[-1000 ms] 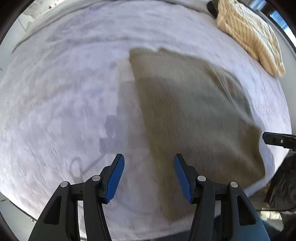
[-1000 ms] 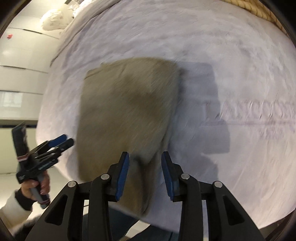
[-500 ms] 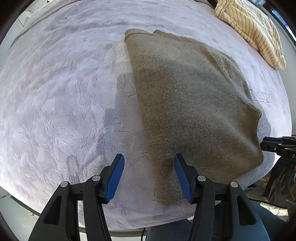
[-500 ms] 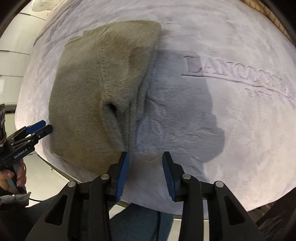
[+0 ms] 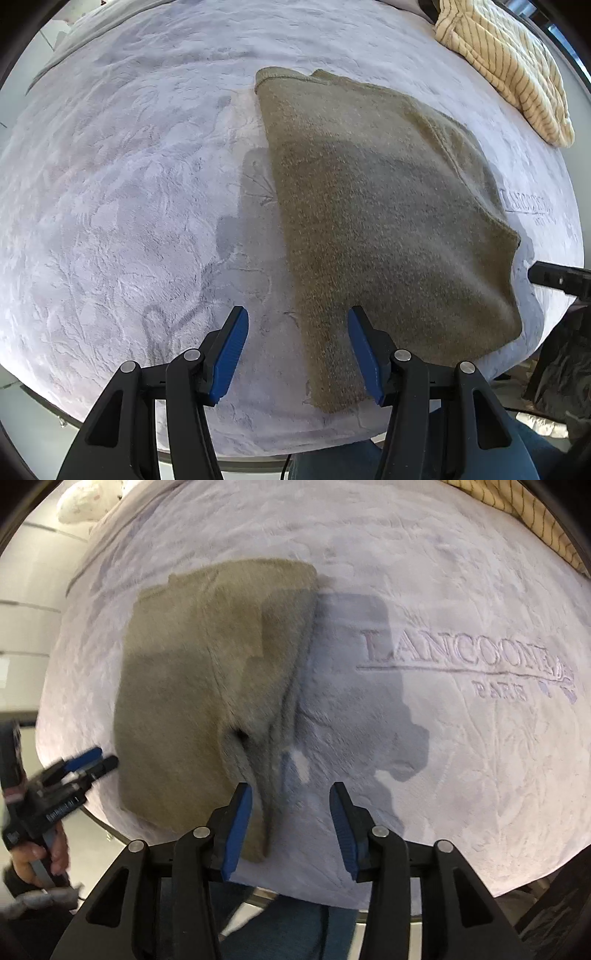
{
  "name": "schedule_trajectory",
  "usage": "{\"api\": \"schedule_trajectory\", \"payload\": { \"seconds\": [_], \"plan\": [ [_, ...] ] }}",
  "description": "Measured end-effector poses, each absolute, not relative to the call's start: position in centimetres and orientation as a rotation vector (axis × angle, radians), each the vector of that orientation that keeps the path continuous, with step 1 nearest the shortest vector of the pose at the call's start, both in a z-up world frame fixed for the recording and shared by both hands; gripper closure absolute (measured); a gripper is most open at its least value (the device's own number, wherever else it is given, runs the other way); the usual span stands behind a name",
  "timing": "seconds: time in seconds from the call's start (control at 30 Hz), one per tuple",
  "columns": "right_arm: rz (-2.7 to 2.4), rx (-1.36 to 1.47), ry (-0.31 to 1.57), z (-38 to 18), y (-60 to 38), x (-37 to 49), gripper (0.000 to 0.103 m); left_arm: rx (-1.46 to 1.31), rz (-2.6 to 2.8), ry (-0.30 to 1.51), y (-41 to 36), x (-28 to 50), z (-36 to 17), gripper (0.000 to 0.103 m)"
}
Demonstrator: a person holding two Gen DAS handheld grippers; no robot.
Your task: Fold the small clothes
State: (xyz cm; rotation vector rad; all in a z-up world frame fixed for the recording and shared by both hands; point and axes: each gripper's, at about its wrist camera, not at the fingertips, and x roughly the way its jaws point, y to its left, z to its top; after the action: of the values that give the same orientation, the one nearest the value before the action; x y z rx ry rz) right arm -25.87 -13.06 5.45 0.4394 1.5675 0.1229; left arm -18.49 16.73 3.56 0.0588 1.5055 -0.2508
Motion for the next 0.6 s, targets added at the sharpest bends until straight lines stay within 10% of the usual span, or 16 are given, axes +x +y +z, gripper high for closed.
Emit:
{"api": "schedule_trajectory", "payload": {
  "seconds": [0.6],
  "plan": [
    [0.038,0.467,1.587,4.2,-12.9,-23.8,0.040,0.079,-0.235,1.502,15.5,-17.5,4.3,0.045]
  ]
}}
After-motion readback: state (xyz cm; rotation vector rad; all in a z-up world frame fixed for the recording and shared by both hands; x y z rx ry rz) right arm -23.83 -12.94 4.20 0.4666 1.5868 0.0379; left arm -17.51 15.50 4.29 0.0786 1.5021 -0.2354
